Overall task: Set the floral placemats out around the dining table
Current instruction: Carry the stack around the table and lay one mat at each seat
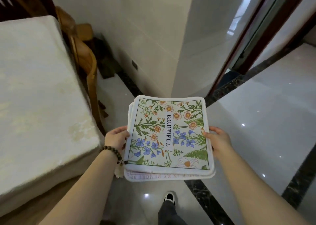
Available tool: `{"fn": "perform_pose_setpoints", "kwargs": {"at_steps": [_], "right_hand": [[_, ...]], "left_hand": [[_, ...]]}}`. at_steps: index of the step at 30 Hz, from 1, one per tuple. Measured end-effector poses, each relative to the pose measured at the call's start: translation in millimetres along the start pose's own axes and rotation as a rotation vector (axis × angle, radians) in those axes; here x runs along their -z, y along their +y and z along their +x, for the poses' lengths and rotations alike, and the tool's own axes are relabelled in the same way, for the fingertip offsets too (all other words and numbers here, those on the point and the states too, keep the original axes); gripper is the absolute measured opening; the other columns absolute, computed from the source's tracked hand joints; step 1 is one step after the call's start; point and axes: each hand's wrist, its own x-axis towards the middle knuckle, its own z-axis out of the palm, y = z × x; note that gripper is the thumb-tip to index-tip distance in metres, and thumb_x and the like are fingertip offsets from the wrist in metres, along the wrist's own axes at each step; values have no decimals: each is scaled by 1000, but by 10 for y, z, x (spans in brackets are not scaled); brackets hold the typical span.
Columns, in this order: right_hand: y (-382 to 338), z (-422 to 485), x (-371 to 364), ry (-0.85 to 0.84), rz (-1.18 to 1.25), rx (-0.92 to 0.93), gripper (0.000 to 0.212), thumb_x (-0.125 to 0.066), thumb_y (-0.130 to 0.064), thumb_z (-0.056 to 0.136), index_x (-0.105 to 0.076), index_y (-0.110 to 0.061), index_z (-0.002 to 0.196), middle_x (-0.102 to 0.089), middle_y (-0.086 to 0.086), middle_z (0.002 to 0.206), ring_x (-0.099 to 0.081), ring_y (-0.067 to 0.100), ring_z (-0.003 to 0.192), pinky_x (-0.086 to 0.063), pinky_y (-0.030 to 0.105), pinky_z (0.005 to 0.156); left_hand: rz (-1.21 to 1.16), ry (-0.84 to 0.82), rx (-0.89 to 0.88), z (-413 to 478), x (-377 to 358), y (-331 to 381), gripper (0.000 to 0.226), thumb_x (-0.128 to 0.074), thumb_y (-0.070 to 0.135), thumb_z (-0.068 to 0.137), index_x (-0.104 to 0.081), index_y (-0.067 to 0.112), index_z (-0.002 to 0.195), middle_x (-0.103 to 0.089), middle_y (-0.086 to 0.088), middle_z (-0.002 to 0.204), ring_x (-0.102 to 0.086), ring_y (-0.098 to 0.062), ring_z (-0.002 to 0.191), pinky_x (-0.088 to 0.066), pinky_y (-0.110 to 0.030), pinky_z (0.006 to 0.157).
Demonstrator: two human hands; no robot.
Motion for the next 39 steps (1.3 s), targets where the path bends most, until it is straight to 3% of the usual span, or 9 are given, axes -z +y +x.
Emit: {"fn": "perform_pose_setpoints", "kwargs": {"at_steps": [8,12,15,20,24,27,29,35,39], "right_hand": [[-972,1075,-470,-178,-158,51,29,-68,-5,83,-63,-14,110,-72,12,95,-71,29,76,-59,42,63],[-1414,1395,-912,-293,-171,85,25,-66,0,83,-63,-10,106,-70,18,101,-70,35,85,-58,52,74],[-1775,1553,-1332,-392,-163,113,16,-64,2,84,-59,-13,89,-69,17,88,-69,30,73,-57,41,55],[-2436,1800,-2212,-527,-169,171,27,-62,5,84,-56,-6,108,-66,16,88,-66,29,71,-53,41,58],[-2964,1960,-3029,-652,-229,201,25,-62,3,85,-55,-8,107,-67,13,84,-68,25,65,-54,35,47],[-3289,2058,-3619,-717,-281,218,16,-63,3,85,-58,-10,94,-68,14,83,-70,23,54,-54,33,40],[-3457,2113,-3992,-761,-302,237,16,-64,3,84,-60,-12,88,-69,14,80,-70,22,51,-53,33,39],[-3747,2078,-5078,-874,-422,285,20,-68,1,81,-63,-13,94,-72,13,84,-73,26,62,-56,37,47],[-3774,1845,-5926,-994,-520,306,20,-67,0,82,-62,-18,89,-72,14,89,-73,27,65,-57,40,51]], "left_hand": [[-139,176,8,389,-408,501,20,-59,-3,83,-71,11,89,-75,-15,84,-72,-33,82,-59,-51,73],[-183,244,-55,612,-369,764,22,-58,-3,81,-73,12,88,-76,-12,79,-73,-29,74,-60,-43,64],[-185,291,-125,782,-265,1042,24,-61,-2,78,-75,17,84,-76,-8,77,-73,-24,70,-57,-33,57],[-265,406,-210,1124,0,1629,24,-62,-3,75,-74,16,83,-75,-10,76,-71,-20,60,-54,-27,51],[-393,478,-256,1457,272,2097,24,-57,-8,78,-70,8,89,-74,-13,80,-71,-26,69,-56,-31,55],[-441,540,-257,1694,453,2371,26,-56,-9,79,-68,4,98,-72,-17,93,-69,-31,85,-59,-43,74],[-487,570,-249,1848,568,2508,24,-55,-9,79,-67,6,94,-70,-17,93,-67,-31,86,-58,-45,79],[-626,709,-223,2072,952,2659,23,-55,-11,79,-66,9,84,-70,-13,83,-67,-26,74,-56,-33,56],[-740,841,-212,2167,1304,2654,23,-54,-10,79,-66,9,85,-70,-12,82,-68,-24,71,-55,-30,52]]}}
